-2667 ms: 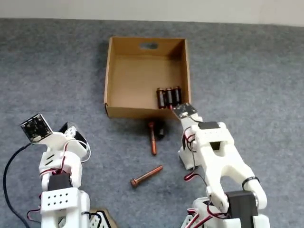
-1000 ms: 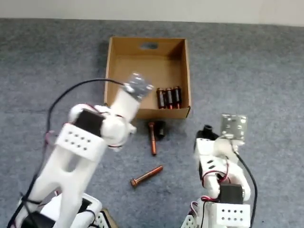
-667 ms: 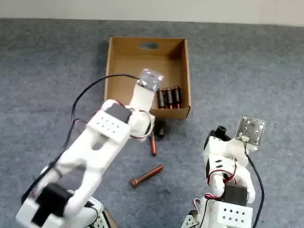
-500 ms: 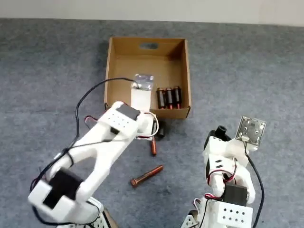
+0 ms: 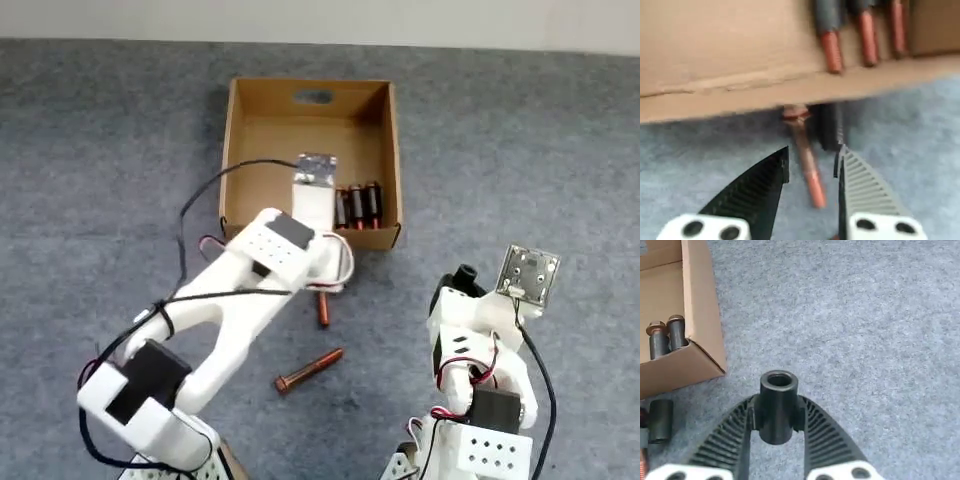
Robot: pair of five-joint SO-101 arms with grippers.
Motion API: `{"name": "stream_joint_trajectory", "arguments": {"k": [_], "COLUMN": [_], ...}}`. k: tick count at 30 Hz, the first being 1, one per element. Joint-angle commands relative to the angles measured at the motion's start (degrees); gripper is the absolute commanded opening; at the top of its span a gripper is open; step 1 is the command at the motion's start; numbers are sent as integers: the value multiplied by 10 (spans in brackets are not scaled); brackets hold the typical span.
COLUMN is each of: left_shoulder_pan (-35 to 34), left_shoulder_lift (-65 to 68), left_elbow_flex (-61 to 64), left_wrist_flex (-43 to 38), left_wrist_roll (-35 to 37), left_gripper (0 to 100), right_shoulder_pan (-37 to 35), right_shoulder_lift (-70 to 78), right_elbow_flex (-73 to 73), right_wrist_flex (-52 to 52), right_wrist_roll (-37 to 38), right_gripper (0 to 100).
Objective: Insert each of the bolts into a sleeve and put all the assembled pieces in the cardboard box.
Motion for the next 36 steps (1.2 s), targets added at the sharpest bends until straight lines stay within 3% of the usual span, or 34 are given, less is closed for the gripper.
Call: {"name": "stream_joint_trajectory", "arguments": {"k": [1, 14, 22, 36], "left_shoulder_pan": [21, -18, -18, -27], "left_shoulder_lift": [-3, -2, 28, 94], "left_elbow_flex": [-22, 0, 15, -17], "left_wrist_flex": [4, 3, -53, -17], "left_wrist_roll": [5, 5, 25, 49], "left_gripper": [140, 141, 141, 102], "right_shoulder_pan": [6, 6, 6, 6], "right_shoulder_lift": [-7, -7, -7, -7], "right_elbow_flex": [-4, -4, -4, -4], "right_wrist_flex": [-12, -12, -12, -12], "right_wrist_roll": [-4, -4, -4, -4], "right_gripper": [5, 5, 5, 5]}}
